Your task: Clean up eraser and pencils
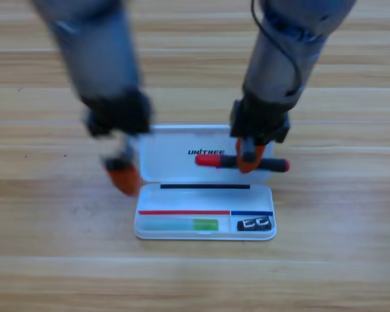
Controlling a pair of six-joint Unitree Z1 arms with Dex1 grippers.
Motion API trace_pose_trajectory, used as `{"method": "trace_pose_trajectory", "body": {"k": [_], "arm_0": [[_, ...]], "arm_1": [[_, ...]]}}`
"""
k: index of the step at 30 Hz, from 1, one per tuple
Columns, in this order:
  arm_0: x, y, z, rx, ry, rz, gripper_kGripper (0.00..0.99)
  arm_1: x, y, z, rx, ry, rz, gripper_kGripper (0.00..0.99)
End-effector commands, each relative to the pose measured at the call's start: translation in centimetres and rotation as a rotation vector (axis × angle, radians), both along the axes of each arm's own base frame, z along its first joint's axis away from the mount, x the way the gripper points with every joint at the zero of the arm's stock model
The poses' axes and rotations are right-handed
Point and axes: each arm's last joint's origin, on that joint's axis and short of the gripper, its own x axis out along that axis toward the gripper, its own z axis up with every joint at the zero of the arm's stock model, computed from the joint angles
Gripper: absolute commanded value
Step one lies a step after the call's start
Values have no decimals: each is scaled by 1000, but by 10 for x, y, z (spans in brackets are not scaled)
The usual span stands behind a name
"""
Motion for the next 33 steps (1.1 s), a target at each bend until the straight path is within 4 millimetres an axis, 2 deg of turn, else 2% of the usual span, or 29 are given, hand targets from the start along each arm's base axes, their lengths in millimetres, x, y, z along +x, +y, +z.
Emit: {"method": "trace_pose_trajectory", "body": {"k": [1,3,6,15,16,19,20,24,27,30,33], "arm_0": [[6,107,46,-55,-79,136,990],[8,125,50,-66,-85,152,990],[9,140,49,-79,-70,160,990],[5,143,40,-87,-26,158,990],[5,143,38,-87,-20,158,990],[5,143,37,-85,-14,158,990],[6,143,36,-84,-12,159,990],[7,142,34,-81,-8,157,990],[7,142,33,-79,-6,155,990],[9,141,32,-82,-7,153,990],[17,141,32,-100,-33,164,990]], "arm_1": [[-11,39,-52,-80,57,56,0],[-12,43,-56,-83,58,59,0],[-14,49,-60,-86,60,63,0],[-11,52,-67,-94,57,50,0],[-10,52,-67,-94,58,44,67],[-10,51,-67,-100,53,29,749],[-10,51,-66,-101,51,24,857],[-11,50,-63,-96,47,23,905],[-13,47,-53,-81,36,22,927],[-20,39,-27,-40,22,24,933],[-36,21,17,44,18,24,939]]}}
